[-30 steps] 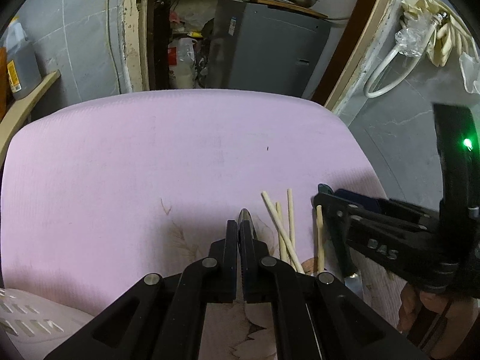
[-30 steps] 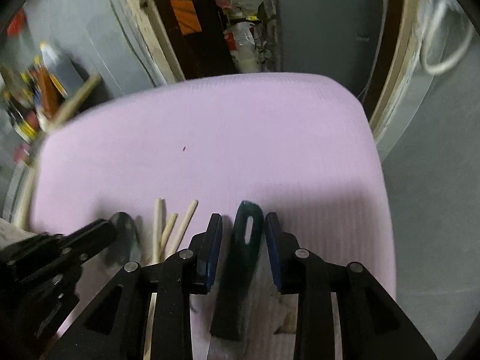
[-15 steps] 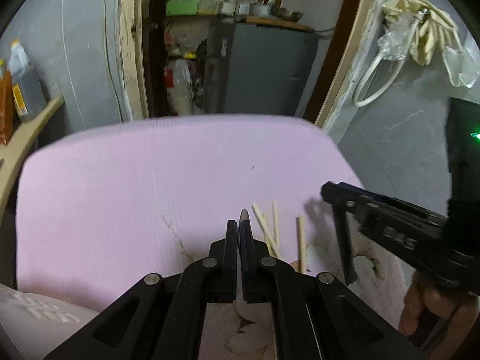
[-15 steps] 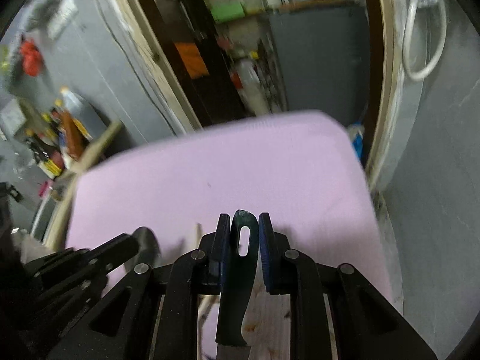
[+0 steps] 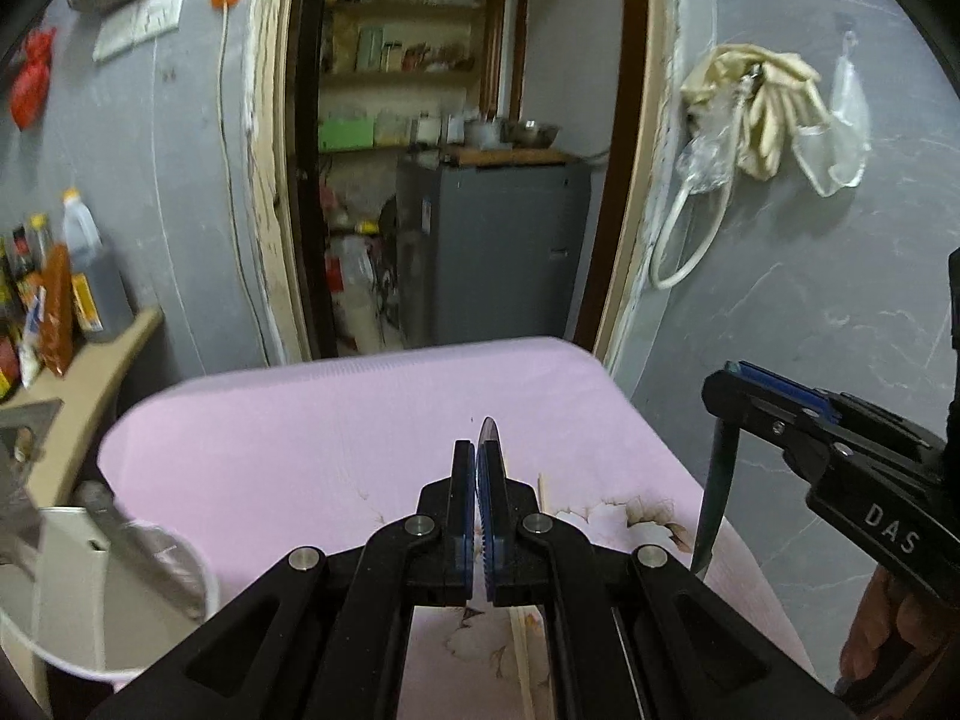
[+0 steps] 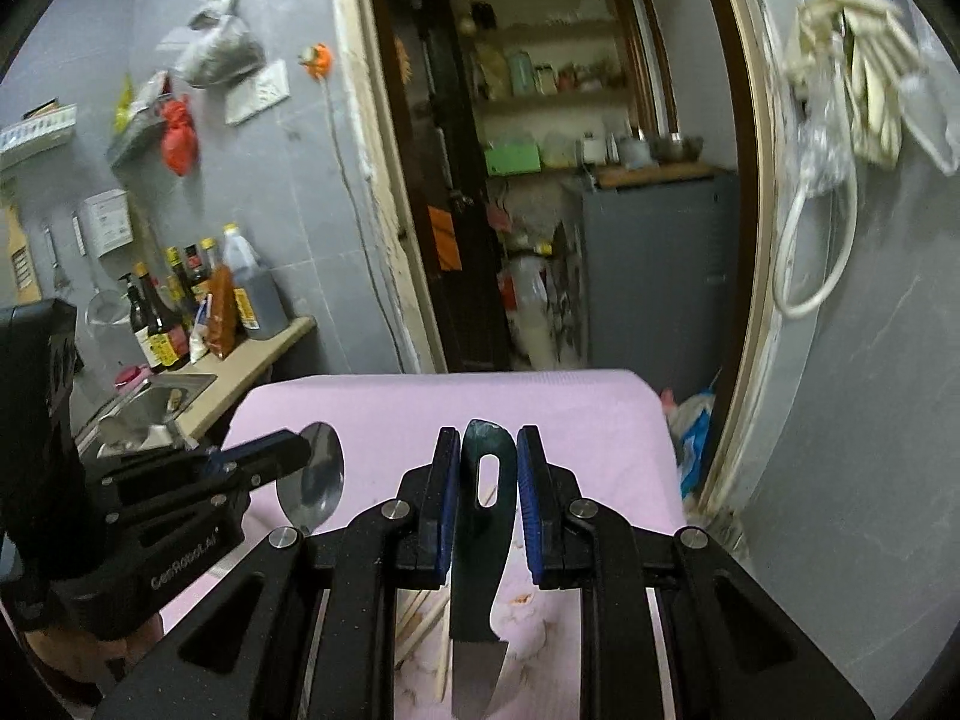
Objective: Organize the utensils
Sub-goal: 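Close the right gripper on the knife handle and lift it while the left gripper lifts the spoon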
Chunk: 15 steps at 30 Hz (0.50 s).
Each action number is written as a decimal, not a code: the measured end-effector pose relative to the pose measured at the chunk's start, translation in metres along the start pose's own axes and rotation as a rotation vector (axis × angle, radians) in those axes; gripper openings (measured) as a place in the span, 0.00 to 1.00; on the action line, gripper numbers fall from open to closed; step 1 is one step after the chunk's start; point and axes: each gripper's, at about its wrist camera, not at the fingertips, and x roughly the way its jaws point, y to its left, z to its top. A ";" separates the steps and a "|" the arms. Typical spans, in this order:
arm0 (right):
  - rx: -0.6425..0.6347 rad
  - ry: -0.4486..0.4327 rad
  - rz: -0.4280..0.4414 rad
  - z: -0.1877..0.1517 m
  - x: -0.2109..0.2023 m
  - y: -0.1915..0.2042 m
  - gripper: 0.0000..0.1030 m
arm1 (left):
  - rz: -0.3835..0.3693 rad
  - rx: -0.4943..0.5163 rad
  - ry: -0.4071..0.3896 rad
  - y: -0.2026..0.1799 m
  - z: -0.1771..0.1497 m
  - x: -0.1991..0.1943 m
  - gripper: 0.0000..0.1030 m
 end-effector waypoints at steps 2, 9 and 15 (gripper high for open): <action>-0.020 -0.019 -0.007 -0.001 -0.018 0.007 0.16 | 0.000 0.010 -0.021 0.000 -0.002 -0.014 0.02; -0.018 -0.090 -0.013 0.011 -0.053 0.030 0.16 | -0.003 -0.023 -0.073 0.013 0.000 -0.055 0.02; -0.057 -0.170 0.009 0.037 -0.080 0.067 0.16 | 0.017 -0.069 -0.120 0.047 0.016 -0.089 0.02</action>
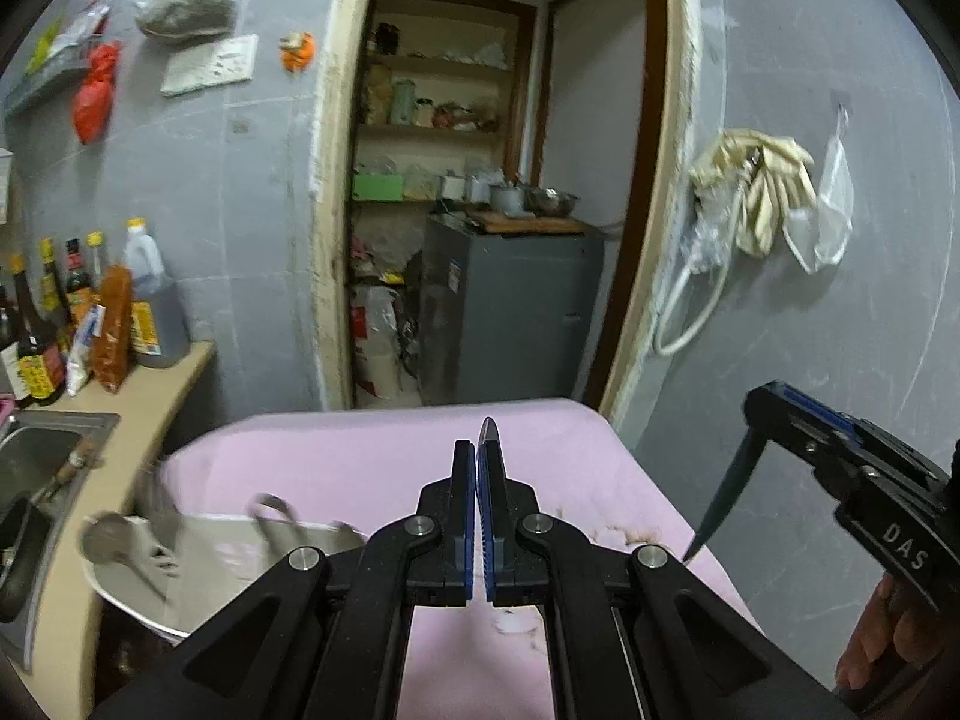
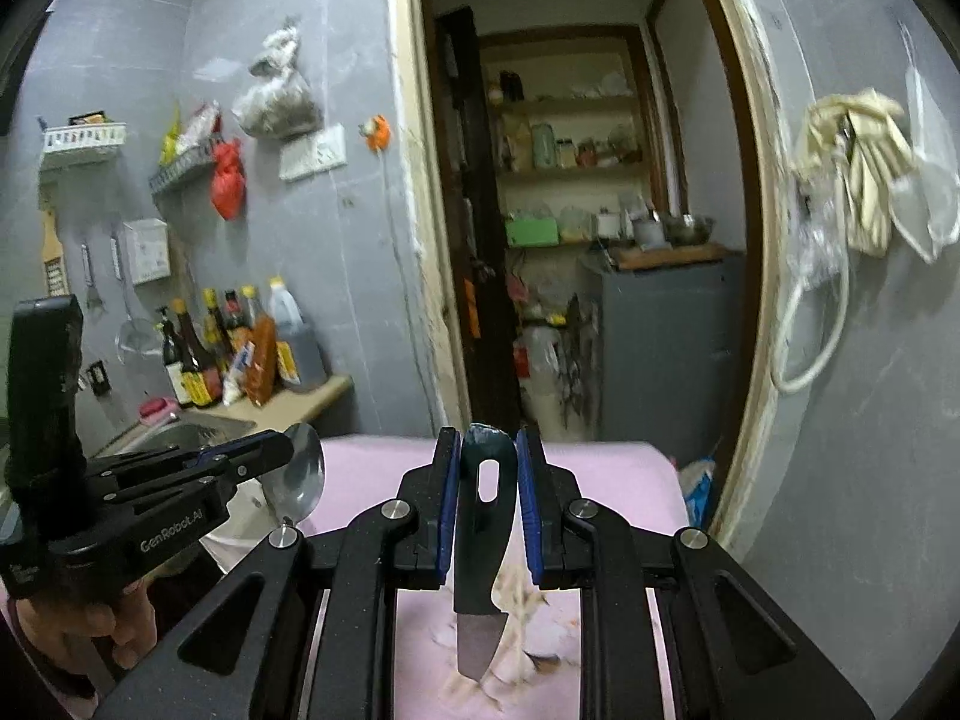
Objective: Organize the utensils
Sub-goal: 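Close the right gripper on the knife handle and lift it while the left gripper lifts the spoon, then carry the knife and the spoon over the white caddy with both grippers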
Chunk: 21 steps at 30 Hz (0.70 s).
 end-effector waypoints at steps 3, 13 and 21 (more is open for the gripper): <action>-0.018 -0.030 0.025 0.018 -0.006 0.022 0.16 | 0.023 -0.018 -0.029 0.024 0.016 -0.019 0.02; -0.032 -0.119 0.152 0.065 0.007 0.089 0.16 | 0.163 -0.057 -0.145 0.105 0.052 -0.060 0.02; -0.064 -0.100 0.217 0.058 0.039 0.132 0.16 | 0.303 -0.041 -0.211 0.155 0.060 -0.062 0.02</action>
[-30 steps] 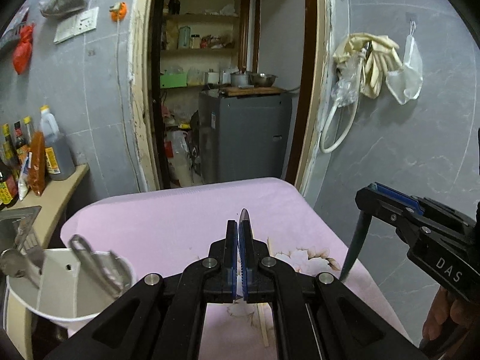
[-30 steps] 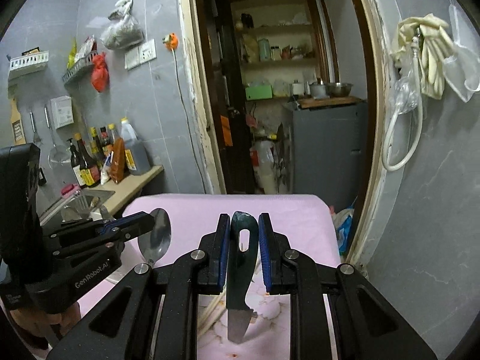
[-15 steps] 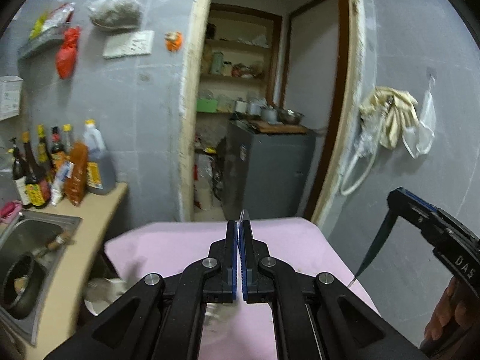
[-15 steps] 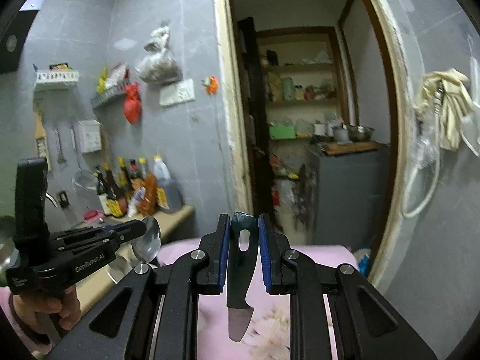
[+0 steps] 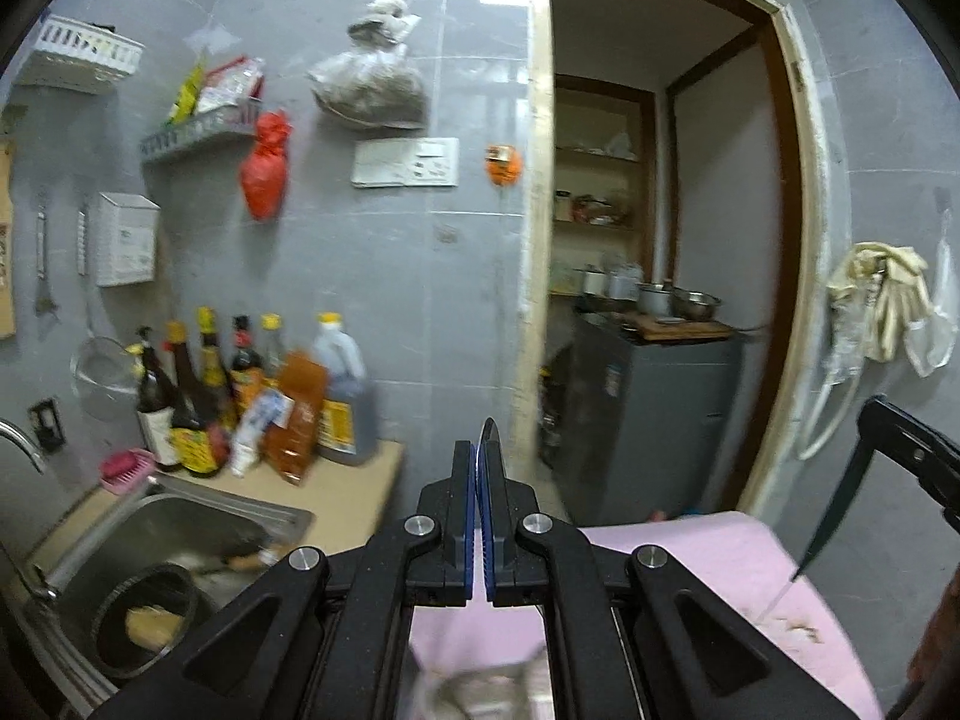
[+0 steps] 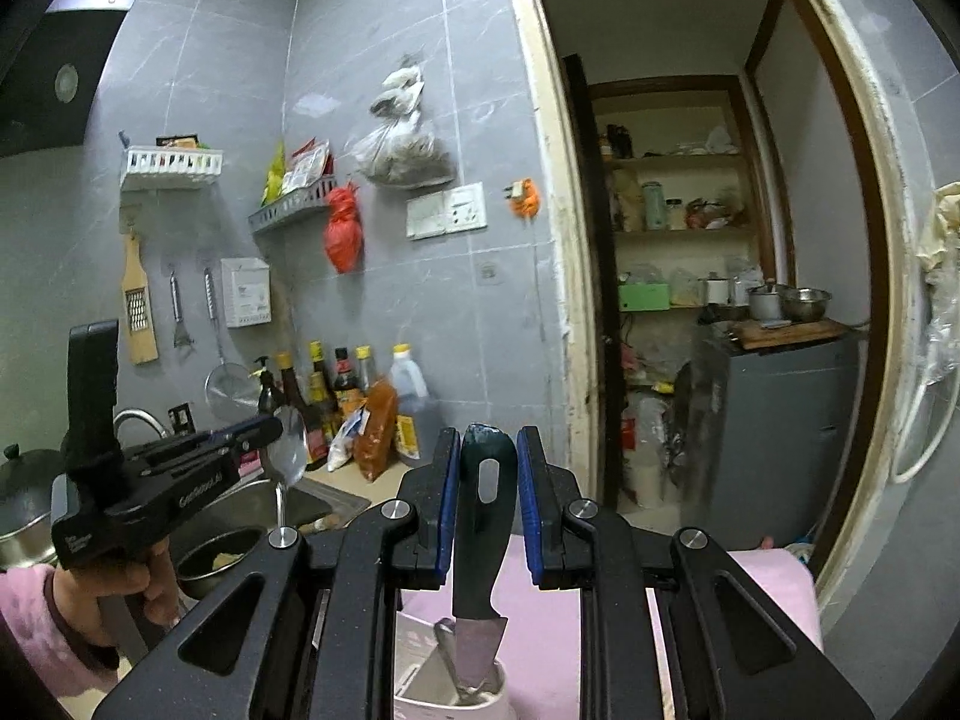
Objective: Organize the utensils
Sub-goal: 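Carry the knife and the spoon over the white caddy with both grippers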
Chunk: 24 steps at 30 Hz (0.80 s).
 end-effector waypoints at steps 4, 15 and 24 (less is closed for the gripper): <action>0.002 0.031 0.005 -0.012 0.016 0.003 0.16 | 0.057 0.033 -0.016 0.014 -0.006 0.014 0.02; -0.001 0.108 -0.008 -0.046 0.045 0.006 0.16 | 0.119 0.077 -0.066 0.017 -0.041 0.034 0.02; 0.040 0.161 -0.003 -0.072 0.058 0.004 0.16 | 0.118 0.081 -0.086 0.010 -0.077 0.041 0.02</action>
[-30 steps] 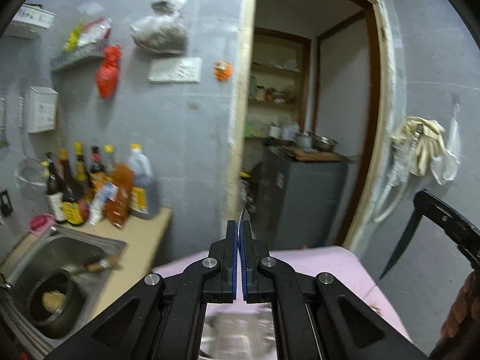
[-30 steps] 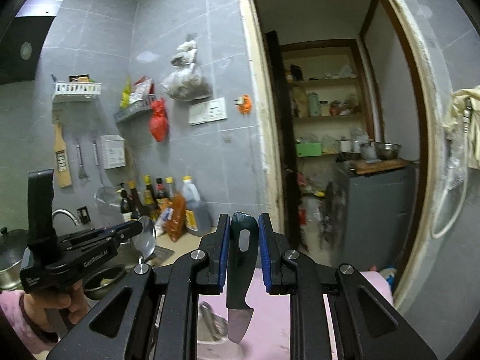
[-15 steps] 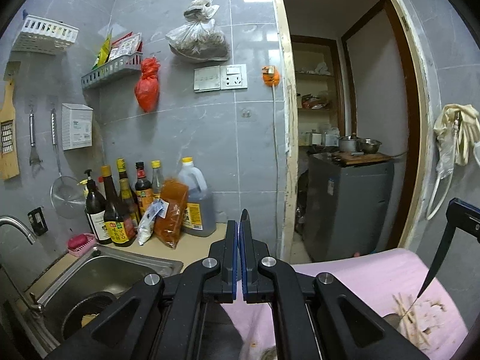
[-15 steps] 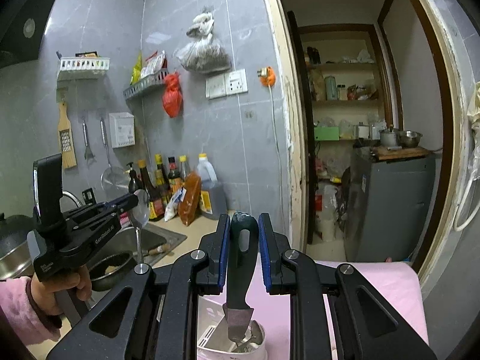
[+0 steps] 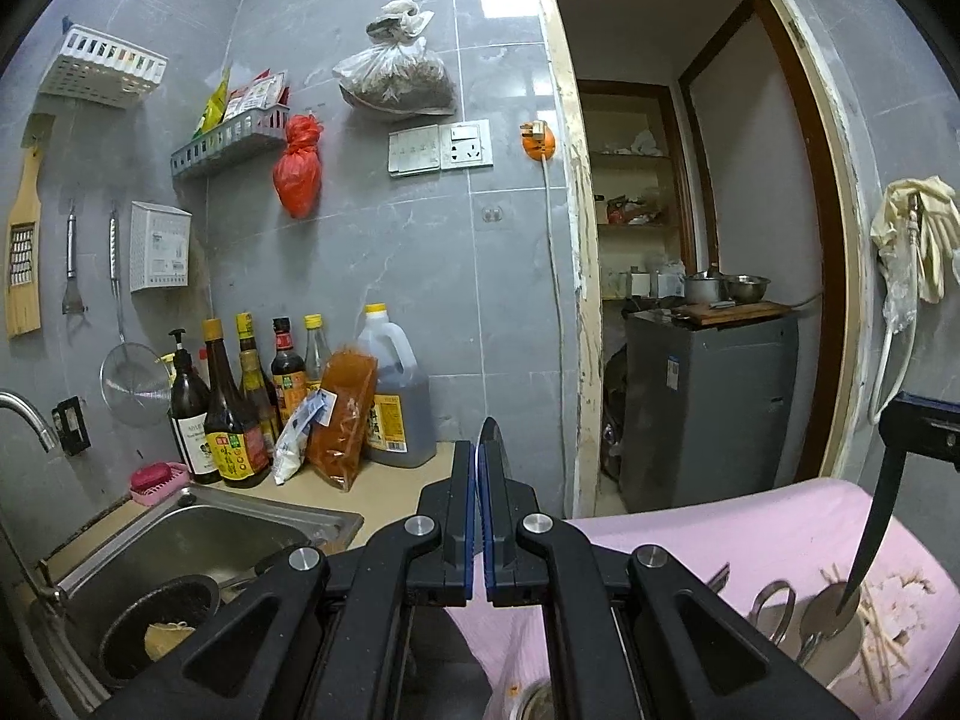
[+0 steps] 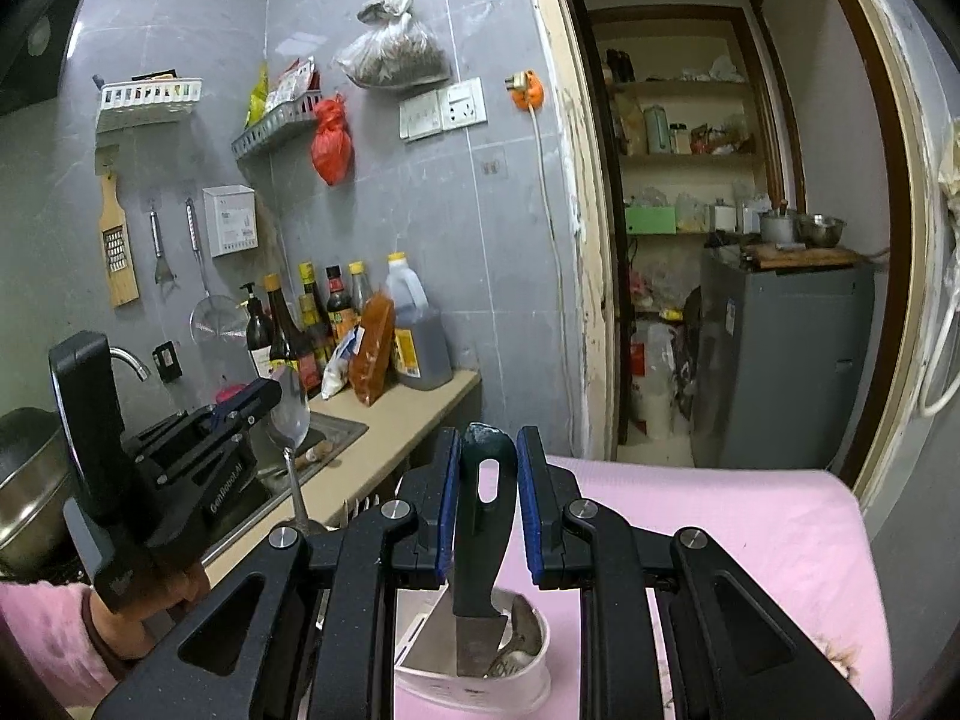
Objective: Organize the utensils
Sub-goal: 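Carry the knife and the spoon over the white caddy with both grippers, then open the right gripper to drop the knife in the caddy while the left gripper drops the spoon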
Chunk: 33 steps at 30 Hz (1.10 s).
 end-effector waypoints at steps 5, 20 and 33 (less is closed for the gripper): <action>0.018 0.029 0.005 -0.012 0.010 0.001 0.16 | 0.025 0.067 -0.038 -0.015 -0.014 -0.005 0.03; 0.039 0.070 0.003 -0.027 0.019 0.002 0.17 | -0.082 0.128 0.088 -0.033 -0.035 -0.016 0.04; 0.106 0.106 0.032 -0.034 0.019 -0.005 0.26 | -0.172 -0.015 0.224 -0.016 -0.027 -0.011 0.08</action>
